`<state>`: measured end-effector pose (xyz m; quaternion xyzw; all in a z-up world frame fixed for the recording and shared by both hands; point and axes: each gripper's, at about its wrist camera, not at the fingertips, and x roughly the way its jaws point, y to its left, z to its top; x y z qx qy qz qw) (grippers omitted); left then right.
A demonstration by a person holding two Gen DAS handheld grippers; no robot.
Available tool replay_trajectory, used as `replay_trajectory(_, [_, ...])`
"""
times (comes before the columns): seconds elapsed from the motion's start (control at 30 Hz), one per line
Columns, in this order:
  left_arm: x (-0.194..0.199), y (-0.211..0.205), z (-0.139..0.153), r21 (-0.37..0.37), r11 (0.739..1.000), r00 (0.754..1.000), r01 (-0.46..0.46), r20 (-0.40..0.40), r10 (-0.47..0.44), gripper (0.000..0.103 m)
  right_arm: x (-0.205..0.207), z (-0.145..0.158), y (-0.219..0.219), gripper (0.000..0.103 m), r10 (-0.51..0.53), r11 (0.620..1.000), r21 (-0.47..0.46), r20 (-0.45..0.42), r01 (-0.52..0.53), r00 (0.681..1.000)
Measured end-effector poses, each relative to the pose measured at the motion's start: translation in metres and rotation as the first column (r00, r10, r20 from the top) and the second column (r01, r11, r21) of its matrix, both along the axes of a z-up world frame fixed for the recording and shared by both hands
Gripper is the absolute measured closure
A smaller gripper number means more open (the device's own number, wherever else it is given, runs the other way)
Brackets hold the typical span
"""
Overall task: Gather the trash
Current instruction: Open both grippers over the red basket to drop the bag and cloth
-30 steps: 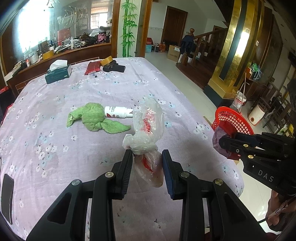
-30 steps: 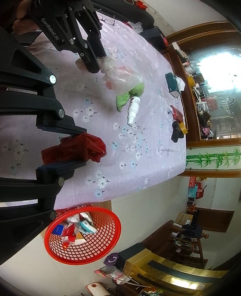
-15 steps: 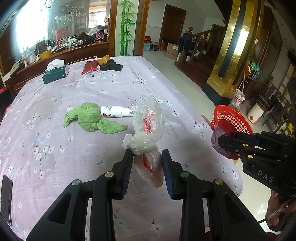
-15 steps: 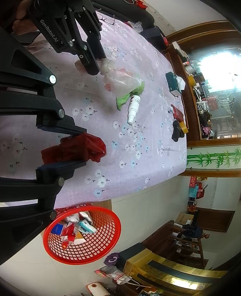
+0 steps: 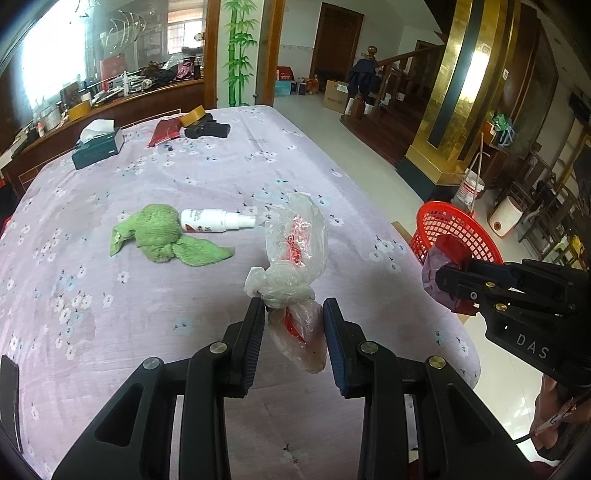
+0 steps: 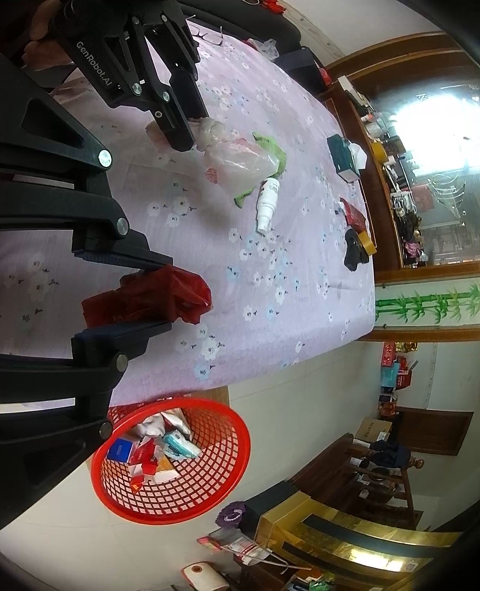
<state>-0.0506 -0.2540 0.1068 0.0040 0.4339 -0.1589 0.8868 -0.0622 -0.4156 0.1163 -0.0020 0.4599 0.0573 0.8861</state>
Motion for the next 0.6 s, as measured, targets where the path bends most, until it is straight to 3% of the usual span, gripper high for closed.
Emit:
replay_trajectory(0.3, [0.009, -0.036, 0.007, 0.004, 0.997, 0.997, 0.071, 0.002, -0.071, 0.072, 0.001, 0.005, -0.049, 0.074, -0.107, 0.993, 0.058, -0.005, 0.107, 0.994])
replay_trajectory(0.6, [0.021, -0.115, 0.017, -0.041, 0.976, 0.977, 0.214, -0.010, -0.214, 0.072, -0.006, 0.014, -0.137, 0.074, -0.286, 0.952, 0.109, -0.005, 0.285, 0.958])
